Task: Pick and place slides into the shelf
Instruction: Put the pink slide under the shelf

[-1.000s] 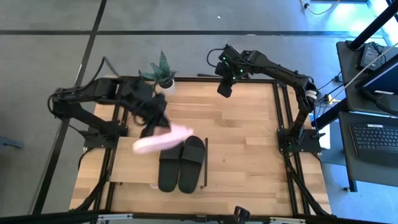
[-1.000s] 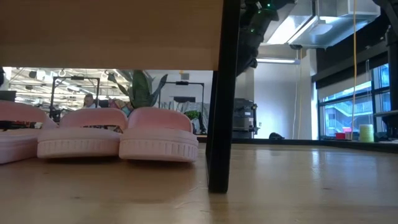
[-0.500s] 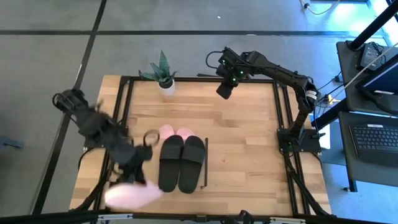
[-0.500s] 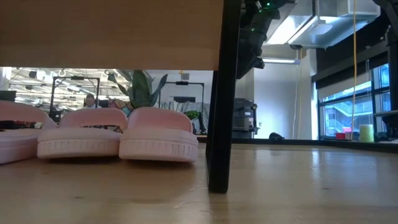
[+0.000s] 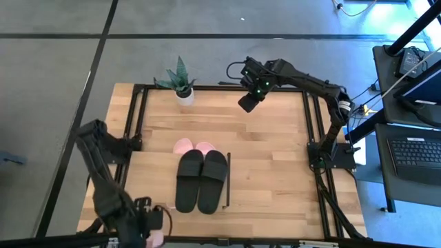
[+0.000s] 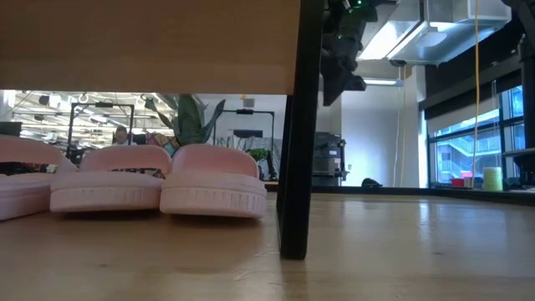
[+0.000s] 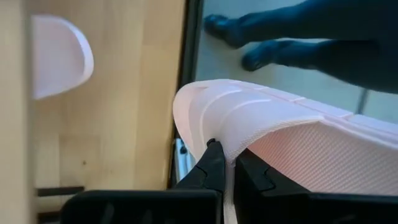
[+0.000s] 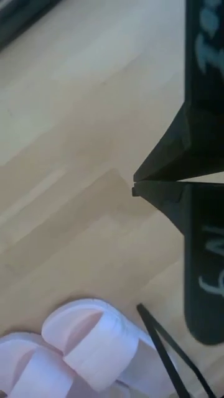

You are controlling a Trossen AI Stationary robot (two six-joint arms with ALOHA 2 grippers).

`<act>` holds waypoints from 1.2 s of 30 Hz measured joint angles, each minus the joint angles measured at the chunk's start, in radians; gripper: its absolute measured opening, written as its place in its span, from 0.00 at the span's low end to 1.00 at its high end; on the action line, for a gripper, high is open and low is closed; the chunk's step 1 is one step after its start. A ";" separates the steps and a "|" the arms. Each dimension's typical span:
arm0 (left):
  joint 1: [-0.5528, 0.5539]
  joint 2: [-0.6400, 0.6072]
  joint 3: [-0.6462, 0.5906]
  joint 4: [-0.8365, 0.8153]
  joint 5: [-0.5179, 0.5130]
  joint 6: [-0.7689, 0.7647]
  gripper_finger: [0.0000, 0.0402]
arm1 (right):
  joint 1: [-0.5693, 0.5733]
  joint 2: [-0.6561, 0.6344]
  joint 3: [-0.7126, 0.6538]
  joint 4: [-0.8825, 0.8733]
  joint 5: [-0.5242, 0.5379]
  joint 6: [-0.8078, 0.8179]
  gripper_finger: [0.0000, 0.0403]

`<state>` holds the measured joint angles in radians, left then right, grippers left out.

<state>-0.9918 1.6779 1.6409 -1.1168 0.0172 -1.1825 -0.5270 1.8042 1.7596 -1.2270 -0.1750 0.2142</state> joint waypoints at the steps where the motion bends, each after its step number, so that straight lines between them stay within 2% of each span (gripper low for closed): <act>1: -0.012 0.021 0.000 0.000 -0.007 -0.017 0.00 | 0.007 0.000 0.000 0.000 0.000 0.014 0.01; 5: -0.046 0.091 0.004 -0.010 -0.028 -0.086 0.00 | 0.034 0.000 0.000 0.001 0.000 0.044 0.01; 7: -0.057 0.141 0.042 -0.085 -0.051 -0.116 0.00 | 0.047 0.000 0.000 0.001 0.000 0.050 0.01; 12: -0.074 0.307 0.238 -0.329 -0.076 -0.089 0.00 | 0.082 0.000 0.000 0.002 0.000 0.070 0.01; 15: -0.086 0.391 0.356 -0.398 -0.135 -0.065 0.00 | 0.099 0.000 0.000 0.002 0.000 0.070 0.01; 18: -0.096 0.452 0.422 -0.438 -0.192 -0.092 0.00 | 0.109 0.000 0.000 0.002 0.000 0.070 0.01; 23: -0.110 0.532 0.436 -0.455 -0.176 -0.167 0.00 | 0.126 0.000 0.000 0.003 0.000 0.073 0.01; 29: -0.103 0.613 0.441 -0.448 -0.140 -0.177 0.00 | 0.143 0.000 0.000 0.004 0.000 0.072 0.01; 36: -0.075 0.632 0.440 -0.446 -0.114 -0.177 0.00 | 0.151 0.000 0.000 0.006 0.001 0.069 0.01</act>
<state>-1.0667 2.3095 2.0810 -1.5631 -0.0965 -1.3594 -0.3756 1.8042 1.7596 -1.2209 -0.1745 0.2830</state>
